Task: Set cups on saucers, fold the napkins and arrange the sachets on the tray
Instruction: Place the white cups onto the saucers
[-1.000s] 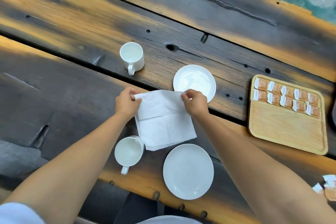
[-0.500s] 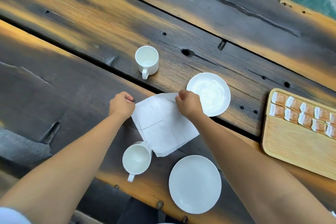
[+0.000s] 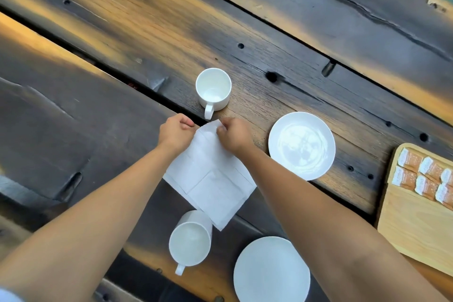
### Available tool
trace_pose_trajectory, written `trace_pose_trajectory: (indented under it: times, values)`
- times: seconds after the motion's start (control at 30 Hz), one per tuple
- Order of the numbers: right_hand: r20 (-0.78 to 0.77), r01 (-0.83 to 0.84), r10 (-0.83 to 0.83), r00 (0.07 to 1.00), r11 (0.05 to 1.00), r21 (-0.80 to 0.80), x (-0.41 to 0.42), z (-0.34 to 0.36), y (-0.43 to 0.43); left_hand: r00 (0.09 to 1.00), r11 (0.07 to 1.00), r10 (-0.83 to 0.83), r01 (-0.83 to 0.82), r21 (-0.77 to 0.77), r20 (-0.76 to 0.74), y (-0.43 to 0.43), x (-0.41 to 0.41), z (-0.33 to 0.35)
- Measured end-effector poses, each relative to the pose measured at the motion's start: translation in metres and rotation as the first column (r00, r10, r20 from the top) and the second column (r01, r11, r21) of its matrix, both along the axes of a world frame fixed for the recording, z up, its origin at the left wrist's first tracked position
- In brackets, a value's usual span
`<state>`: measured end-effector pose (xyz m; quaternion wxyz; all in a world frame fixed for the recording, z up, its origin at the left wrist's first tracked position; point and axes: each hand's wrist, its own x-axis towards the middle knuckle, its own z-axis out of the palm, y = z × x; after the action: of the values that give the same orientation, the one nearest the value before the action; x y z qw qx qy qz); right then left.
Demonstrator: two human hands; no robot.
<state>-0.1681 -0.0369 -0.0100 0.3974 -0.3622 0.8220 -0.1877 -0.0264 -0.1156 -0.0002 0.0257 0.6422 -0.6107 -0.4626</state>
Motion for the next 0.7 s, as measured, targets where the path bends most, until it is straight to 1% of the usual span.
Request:
trace_pose_trajectory:
  times: [0.07, 0.17, 0.27, 0.33, 0.43, 0.5, 0.6, 0.67, 0.7]
  values:
    - [0.001, -0.013, 0.013, 1.000, 1.000, 0.006, 0.003, -0.002, -0.005, 1.000, 1.000, 0.008, -0.008, -0.007, -0.023, 0.002, 0.003, -0.002]
    - [0.018, -0.038, 0.038, 0.999, 0.999, -0.010, 0.011, 0.000, -0.015, 0.999, 0.993, 0.015, -0.021, -0.116, -0.051, 0.004, 0.015, -0.003]
    - [0.011, -0.066, 0.066, 0.998, 0.997, -0.042, 0.022, 0.002, -0.023, 0.999, 0.985, -0.024, 0.019, -0.172, -0.025, 0.004, 0.034, -0.008]
    - [0.022, -0.058, 0.060, 0.998, 0.997, -0.060, 0.028, 0.002, -0.024, 0.995, 0.982, -0.091, 0.096, -0.165, 0.037, 0.004, 0.046, -0.013]
    - [0.034, 0.015, -0.012, 0.999, 0.995, -0.099, 0.026, 0.009, -0.017, 0.972, 0.962, -0.182, 0.207, -0.180, 0.147, 0.004, 0.048, -0.017]
    - [0.022, 0.076, -0.073, 0.997, 0.990, -0.119, 0.017, 0.015, -0.006, 0.968, 0.967, -0.184, 0.210, -0.144, 0.172, 0.002, 0.041, -0.014]
    - [0.023, 0.150, -0.149, 0.989, 0.987, -0.065, -0.004, 0.020, 0.005, 0.960, 0.979, -0.190, 0.202, -0.036, 0.203, -0.009, 0.020, -0.004]
    - [0.021, 0.174, -0.173, 0.985, 0.985, -0.023, -0.018, 0.026, 0.009, 0.961, 0.977, -0.203, 0.210, -0.020, 0.190, -0.018, 0.002, 0.007]
    - [0.024, 0.181, -0.181, 0.983, 0.983, -0.014, -0.024, 0.029, 0.009, 0.971, 0.981, -0.184, 0.192, -0.037, 0.154, -0.023, -0.006, 0.013]
